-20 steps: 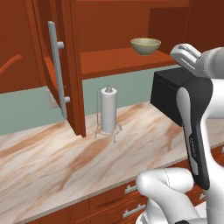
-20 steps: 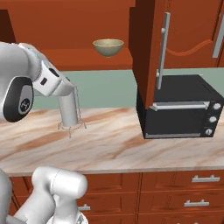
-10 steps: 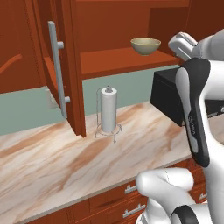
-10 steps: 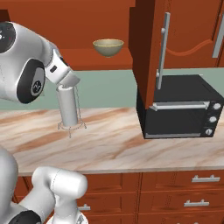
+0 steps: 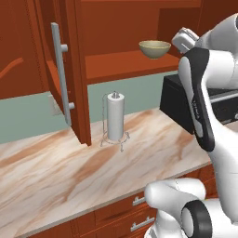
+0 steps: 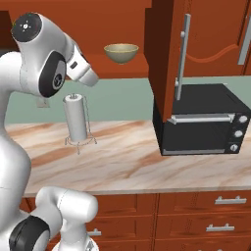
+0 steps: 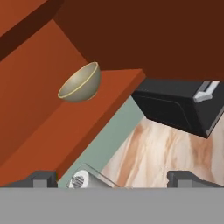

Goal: Take the smaller bowl and place it next to the appetizer plate on the dining counter , and place the larger bowl next to the plate with cooked food.

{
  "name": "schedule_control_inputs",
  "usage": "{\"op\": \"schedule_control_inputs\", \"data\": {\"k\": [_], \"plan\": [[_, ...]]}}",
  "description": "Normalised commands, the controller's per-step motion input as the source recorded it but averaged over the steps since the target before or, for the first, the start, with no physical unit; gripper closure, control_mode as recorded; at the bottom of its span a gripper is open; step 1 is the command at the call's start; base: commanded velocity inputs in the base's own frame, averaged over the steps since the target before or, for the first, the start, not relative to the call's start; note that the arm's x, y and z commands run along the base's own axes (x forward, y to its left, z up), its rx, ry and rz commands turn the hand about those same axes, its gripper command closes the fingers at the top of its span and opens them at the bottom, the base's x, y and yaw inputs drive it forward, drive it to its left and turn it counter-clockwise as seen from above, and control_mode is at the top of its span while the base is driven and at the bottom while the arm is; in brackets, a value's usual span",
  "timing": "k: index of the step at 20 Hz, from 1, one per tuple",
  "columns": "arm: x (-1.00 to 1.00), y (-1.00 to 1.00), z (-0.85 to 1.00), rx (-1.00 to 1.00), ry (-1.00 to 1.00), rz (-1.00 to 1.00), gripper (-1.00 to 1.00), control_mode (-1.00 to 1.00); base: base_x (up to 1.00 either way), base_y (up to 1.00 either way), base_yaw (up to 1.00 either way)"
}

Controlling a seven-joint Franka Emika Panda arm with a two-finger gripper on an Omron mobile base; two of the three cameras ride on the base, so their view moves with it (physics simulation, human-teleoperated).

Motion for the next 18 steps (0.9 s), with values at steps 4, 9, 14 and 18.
{"op": "schedule_control_inputs", "data": {"k": [4, 9, 14, 18], "plan": [[0.58, 0.00, -0.01, 0.00, 0.00, 0.00, -1.00, -1.00, 0.00, 0.00, 0.00], [0.57, 0.00, -0.02, 0.00, 0.03, 0.00, -1.00, -1.00, 0.00, 0.00, 0.00], [0.53, -0.06, 0.00, 0.00, 0.05, 0.00, -1.00, -1.00, 0.00, 0.00, 0.00], [0.57, -0.09, -0.04, 0.00, 0.04, 0.00, -1.00, -1.00, 0.00, 0.00, 0.00]]}}
